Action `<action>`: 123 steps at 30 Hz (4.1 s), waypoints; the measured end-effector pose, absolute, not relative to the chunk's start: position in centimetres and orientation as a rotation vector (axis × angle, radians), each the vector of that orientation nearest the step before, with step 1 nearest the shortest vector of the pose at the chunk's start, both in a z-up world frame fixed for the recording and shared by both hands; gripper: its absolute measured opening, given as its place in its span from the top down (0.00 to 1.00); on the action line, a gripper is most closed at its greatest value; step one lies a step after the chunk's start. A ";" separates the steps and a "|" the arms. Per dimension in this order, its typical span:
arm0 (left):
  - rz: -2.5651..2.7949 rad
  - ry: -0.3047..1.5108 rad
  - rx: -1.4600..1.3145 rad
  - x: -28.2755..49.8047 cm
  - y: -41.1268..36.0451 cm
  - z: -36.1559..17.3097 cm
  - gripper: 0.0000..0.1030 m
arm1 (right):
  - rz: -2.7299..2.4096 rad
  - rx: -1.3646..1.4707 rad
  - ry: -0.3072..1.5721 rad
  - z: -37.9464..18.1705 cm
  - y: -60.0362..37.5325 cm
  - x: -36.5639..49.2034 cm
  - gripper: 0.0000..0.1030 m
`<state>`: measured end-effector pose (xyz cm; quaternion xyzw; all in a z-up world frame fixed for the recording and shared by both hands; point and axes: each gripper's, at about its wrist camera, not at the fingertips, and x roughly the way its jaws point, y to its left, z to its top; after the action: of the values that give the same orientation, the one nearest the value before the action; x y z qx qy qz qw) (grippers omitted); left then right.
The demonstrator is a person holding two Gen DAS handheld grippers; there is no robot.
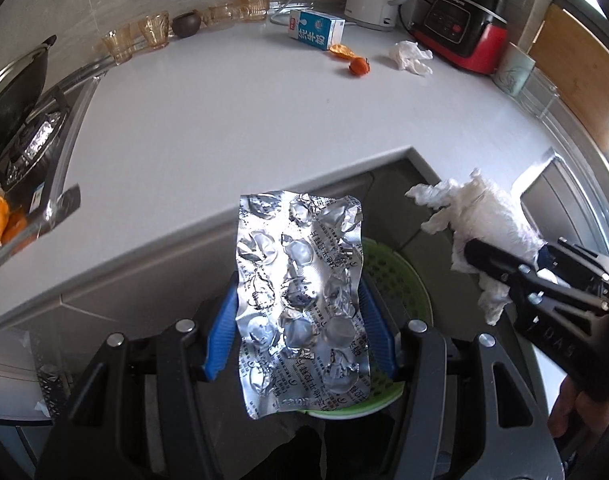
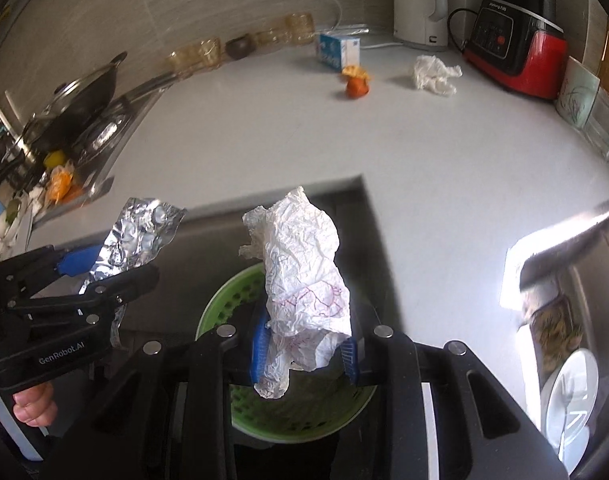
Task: Collect trash
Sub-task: 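Release the foil pack and tissue into the green basket with both tools, then grasp the orange with the left tool while the right tool grasps the second tissue, then drop the orange and tissue into the green basket with both tools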
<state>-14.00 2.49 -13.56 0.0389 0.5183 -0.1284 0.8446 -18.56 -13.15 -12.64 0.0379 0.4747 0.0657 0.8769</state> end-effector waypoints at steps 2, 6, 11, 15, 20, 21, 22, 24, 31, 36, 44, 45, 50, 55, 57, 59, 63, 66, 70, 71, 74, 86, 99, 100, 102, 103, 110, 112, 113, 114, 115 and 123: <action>-0.273 1.091 0.078 -14.5 2.9 -13.5 0.46 | 0.133 0.074 0.997 -13.1 -12.5 -19.2 0.71; -0.280 1.074 0.082 -15.4 3.4 -13.2 0.46 | 0.117 0.044 1.021 -14.4 -11.4 -19.6 0.69; -0.293 1.072 0.086 -16.1 3.8 -13.1 0.46 | 0.102 0.026 1.061 -16.2 -10.6 -19.3 0.46; -0.299 1.079 0.085 -16.4 3.7 -13.2 0.46 | 0.087 0.029 1.062 -16.2 -10.7 -19.7 0.33; -0.312 1.082 0.088 -16.5 3.3 -13.4 0.46 | 0.030 0.020 1.011 -14.3 -11.9 -20.5 0.20; -0.317 1.083 0.091 -16.5 3.1 -13.5 0.46 | 0.021 0.025 1.004 -14.0 -12.2 -20.5 0.19; -0.323 1.088 0.092 -16.5 2.9 -13.6 0.46 | 0.010 0.036 0.996 -13.5 -12.7 -20.7 0.19; -0.337 1.102 0.094 -16.3 2.4 -14.0 0.46 | -0.005 0.049 0.983 -12.8 -13.6 -20.9 0.18; -0.368 1.177 0.142 -15.6 -0.4 -16.6 0.24 | -0.054 0.093 0.948 -11.2 -16.4 -21.9 0.18; -0.352 1.198 0.146 -15.3 -1.3 -17.2 0.14 | -0.074 0.099 0.954 -11.3 -17.6 -22.5 0.18; -0.347 1.179 0.111 -14.8 -1.4 -16.3 0.11 | -0.091 0.106 0.956 -11.3 -18.5 -23.0 0.18; -0.346 1.178 0.109 -14.8 -1.4 -16.2 0.11 | -0.092 0.107 0.955 -11.2 -18.6 -23.0 0.18; -0.335 1.167 0.084 -14.4 -0.9 -15.6 0.10 | -0.093 0.100 0.940 -10.6 -18.8 -22.6 0.17; -0.316 1.146 0.069 -13.4 -0.7 -14.7 0.10 | -0.086 0.087 0.928 -10.0 -19.1 -21.5 0.15; -0.309 1.136 0.062 -12.6 -0.8 -14.3 0.10 | -0.081 0.078 0.927 -9.8 -19.4 -20.5 0.15; -0.300 1.131 0.056 -11.8 -0.9 -14.0 0.10 | -0.078 0.072 0.926 -9.6 -19.7 -19.5 0.15; -0.285 1.117 0.046 -9.4 -1.5 -13.4 0.10 | -0.070 0.061 0.920 -9.3 -20.6 -17.0 0.12; -0.277 1.103 0.043 -7.5 -2.5 -13.0 0.10 | -0.061 0.053 0.918 -9.1 -21.6 -14.9 0.12; -0.267 1.102 0.034 -3.9 -4.6 -12.9 0.10 | -0.051 0.036 0.921 -8.9 -23.3 -11.7 0.12; -0.267 1.100 0.033 -3.0 -5.1 -12.9 0.10 | -0.049 0.032 0.923 -8.9 -23.8 -10.6 0.12; -0.256 1.088 0.037 -0.5 -6.7 -12.9 0.10 | -0.047 0.027 0.928 -9.1 -25.7 -7.3 0.11; -0.191 1.098 0.019 10.6 -12.5 -15.3 0.10 | 0.034 0.007 0.936 -11.8 -30.5 7.0 0.10; -0.126 1.142 -0.051 16.2 -14.7 -18.6 0.40 | 0.122 -0.022 0.946 -15.3 -31.4 16.2 0.10; -0.128 1.144 -0.056 16.3 -14.8 -18.7 0.45 | 0.125 -0.025 0.945 -15.5 -31.3 16.5 0.10; -0.134 1.126 -0.050 16.1 -15.1 -18.6 0.58 | 0.133 -0.028 0.939 -15.7 -31.3 16.8 0.15; -0.144 1.127 -0.051 16.0 -15.3 -18.6 0.66 | 0.146 -0.024 0.937 -15.8 -31.3 16.8 0.20; -0.159 1.089 -0.031 15.8 -15.7 -17.8 0.75 | 0.171 0.022 0.926 -15.5 -31.6 16.6 0.73; -0.166 1.085 -0.035 15.6 -15.6 -17.4 0.76 | 0.171 0.035 0.923 -15.0 -31.8 16.3 0.77; -0.170 1.081 -0.040 15.4 -15.5 -17.0 0.76 | 0.170 0.037 0.922 -14.8 -31.8 16.2 0.79; -0.173 1.079 -0.044 15.2 -15.4 -16.7 0.76 | 0.167 0.038 0.919 -14.4 -31.9 15.8 0.81; -0.180 1.076 -0.049 14.9 -15.3 -16.3 0.76 | 0.165 0.037 0.916 -14.0 -31.9 15.4 0.83; -0.212 1.062 -0.083 10.4 -13.0 -13.3 0.76 | 0.137 0.012 0.880 -10.3 -30.0 9.9 0.85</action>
<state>10.41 -12.97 -13.27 -0.0395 0.5053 -0.1008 0.8561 9.94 -29.95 -10.30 0.0059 0.4254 0.0664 0.9025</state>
